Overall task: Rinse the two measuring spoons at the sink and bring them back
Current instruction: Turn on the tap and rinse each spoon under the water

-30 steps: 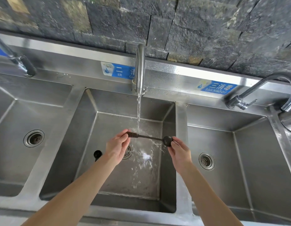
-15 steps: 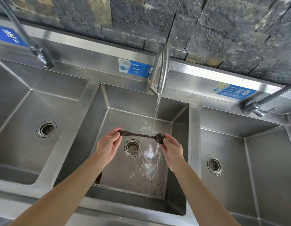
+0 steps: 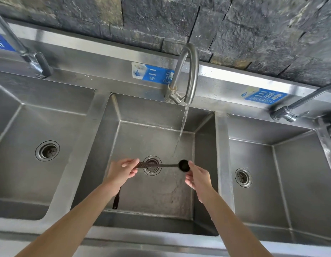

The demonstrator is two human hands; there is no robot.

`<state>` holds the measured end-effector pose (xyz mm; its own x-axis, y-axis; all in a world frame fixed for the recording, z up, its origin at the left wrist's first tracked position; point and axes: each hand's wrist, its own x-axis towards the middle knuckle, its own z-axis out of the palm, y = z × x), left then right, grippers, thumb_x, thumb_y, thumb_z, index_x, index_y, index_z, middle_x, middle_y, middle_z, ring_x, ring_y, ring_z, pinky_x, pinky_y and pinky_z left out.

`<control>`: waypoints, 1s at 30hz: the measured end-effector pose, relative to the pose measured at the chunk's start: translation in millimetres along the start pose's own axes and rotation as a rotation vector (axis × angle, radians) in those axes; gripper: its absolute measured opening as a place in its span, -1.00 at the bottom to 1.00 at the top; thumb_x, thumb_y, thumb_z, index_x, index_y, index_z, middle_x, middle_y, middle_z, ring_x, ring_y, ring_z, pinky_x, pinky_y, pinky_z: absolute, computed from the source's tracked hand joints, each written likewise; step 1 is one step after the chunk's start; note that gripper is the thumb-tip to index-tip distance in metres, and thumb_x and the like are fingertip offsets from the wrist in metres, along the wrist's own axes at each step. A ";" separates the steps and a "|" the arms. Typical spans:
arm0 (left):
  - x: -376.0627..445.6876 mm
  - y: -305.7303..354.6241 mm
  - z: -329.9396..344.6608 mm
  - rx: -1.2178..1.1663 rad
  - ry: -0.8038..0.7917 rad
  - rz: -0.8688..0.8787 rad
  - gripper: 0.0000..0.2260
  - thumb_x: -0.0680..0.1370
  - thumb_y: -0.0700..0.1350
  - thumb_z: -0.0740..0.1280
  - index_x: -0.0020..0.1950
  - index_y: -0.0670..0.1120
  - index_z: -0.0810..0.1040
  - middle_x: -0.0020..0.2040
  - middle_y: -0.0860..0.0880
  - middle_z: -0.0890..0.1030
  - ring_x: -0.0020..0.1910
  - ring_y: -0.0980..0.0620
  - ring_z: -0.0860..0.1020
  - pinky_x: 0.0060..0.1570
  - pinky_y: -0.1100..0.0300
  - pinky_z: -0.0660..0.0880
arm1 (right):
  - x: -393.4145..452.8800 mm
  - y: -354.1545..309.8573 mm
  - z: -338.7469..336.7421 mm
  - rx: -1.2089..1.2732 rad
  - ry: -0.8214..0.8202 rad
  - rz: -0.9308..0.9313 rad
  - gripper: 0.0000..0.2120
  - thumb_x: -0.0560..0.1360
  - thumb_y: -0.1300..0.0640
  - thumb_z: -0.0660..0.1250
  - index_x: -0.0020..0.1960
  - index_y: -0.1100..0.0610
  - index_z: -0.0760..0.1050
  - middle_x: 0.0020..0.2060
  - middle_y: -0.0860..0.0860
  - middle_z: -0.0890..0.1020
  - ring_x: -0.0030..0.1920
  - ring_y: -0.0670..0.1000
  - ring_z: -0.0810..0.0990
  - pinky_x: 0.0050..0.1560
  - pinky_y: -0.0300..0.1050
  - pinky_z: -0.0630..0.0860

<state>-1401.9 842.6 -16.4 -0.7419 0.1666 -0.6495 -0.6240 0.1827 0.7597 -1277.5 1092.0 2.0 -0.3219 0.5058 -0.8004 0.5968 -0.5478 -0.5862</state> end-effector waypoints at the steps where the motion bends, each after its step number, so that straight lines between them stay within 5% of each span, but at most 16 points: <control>1: 1.8 -2.4 -1.2 0.061 -0.046 -0.020 -0.79 0.50 -0.13 0.49 0.04 -0.24 0.70 -0.29 -0.11 0.70 -0.37 0.09 0.65 -0.22 0.27 0.66 | 0.2 1.7 -2.4 0.001 0.034 0.005 -0.77 0.55 0.05 0.50 -0.10 0.24 0.68 -0.43 0.05 0.54 -0.49 -0.06 0.48 -0.30 -0.17 0.59; 6: 3.1 -3.2 -4.5 0.153 -0.256 -0.194 -0.83 0.46 -0.10 0.53 -0.04 -0.17 0.73 -0.27 -0.11 0.73 -0.37 0.11 0.64 -0.26 0.33 0.61 | -3.0 7.9 -11.6 0.008 0.137 0.023 -0.72 0.51 0.04 0.54 -0.24 0.21 0.61 -0.47 0.03 0.51 -0.51 -0.06 0.45 -0.34 -0.15 0.60; 12: 2.2 6.6 -2.5 0.228 -0.445 -0.199 -0.85 0.44 -0.10 0.55 -0.03 -0.11 0.74 -0.09 -0.13 0.76 -0.15 0.02 0.74 -0.16 0.30 0.64 | -13.5 11.9 -21.7 0.215 0.192 0.032 -0.74 0.49 0.07 0.56 -0.24 0.21 0.62 -0.48 0.02 0.53 -0.52 -0.07 0.48 0.05 -0.05 0.64; 21: -19.8 20.9 45.4 0.385 -0.756 -0.050 -0.83 0.43 -0.13 0.55 0.01 -0.02 0.76 0.00 -0.05 0.76 0.04 0.04 0.71 -0.02 0.21 0.65 | -37.3 4.9 -77.8 0.541 0.174 -0.152 -0.84 0.56 0.28 0.42 -0.19 0.30 0.59 -0.46 0.04 0.62 -0.35 -0.03 0.62 -0.22 -0.24 0.66; 30: -52.4 6.6 127.6 0.522 -0.794 0.019 -0.81 0.50 -0.23 0.47 0.09 -0.06 0.71 -0.04 -0.02 0.76 -0.04 0.05 0.72 -0.07 0.21 0.65 | -10.9 -8.3 -144.8 0.370 0.128 -0.243 -0.68 0.55 0.26 0.41 -0.36 0.13 0.72 -0.38 0.05 0.63 -0.32 -0.07 0.62 -0.20 -0.28 0.63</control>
<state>-1335.8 958.7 18.6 -0.2473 0.7490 -0.6147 -0.2824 0.5511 0.7852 -1172.6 1187.5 33.7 -0.3127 0.7147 -0.6257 0.2056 -0.5922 -0.7791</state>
